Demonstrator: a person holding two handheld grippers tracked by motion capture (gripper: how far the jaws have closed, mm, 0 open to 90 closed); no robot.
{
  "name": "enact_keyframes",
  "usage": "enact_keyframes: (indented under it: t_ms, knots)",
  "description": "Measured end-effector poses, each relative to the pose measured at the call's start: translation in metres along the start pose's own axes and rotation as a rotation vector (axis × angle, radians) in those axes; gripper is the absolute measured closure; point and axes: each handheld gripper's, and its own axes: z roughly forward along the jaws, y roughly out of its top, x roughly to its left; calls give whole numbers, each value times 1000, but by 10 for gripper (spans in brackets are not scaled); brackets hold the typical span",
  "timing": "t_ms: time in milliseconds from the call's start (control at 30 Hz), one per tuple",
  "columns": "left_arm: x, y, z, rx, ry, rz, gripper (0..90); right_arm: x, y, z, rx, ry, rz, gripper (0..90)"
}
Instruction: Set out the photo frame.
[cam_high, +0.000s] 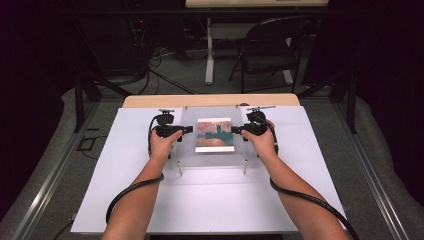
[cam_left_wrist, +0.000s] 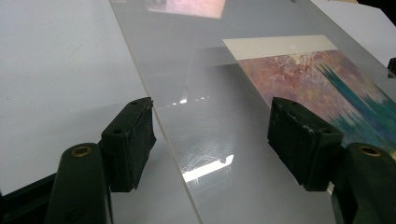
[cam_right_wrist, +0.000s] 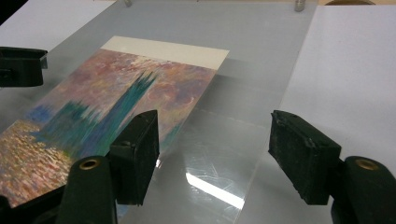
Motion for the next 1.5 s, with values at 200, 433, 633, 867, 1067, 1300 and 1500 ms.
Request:
enact_keyframes:
  t_ms: [200,433,633,867,1067,1300,1500]
  knots:
    - [2,2,2,7,-9,-15,308,-2,4,4,6,-6,11,329]
    - [5,3,6,9,-26,-40,280,-7,3,9,16,7,39,324]
    - [5,3,7,19,-35,-47,267,-9,3,10,11,25,67,313]
    - [6,2,9,25,-63,-62,249,-10,3,11,19,33,77,304]
    - [6,1,9,23,-71,-68,245,-11,2,12,19,37,89,297]
    - [6,0,9,25,-81,-75,245,-11,2,12,21,40,98,292]
    - [6,0,9,25,-82,-75,245,-13,1,13,21,54,121,290]
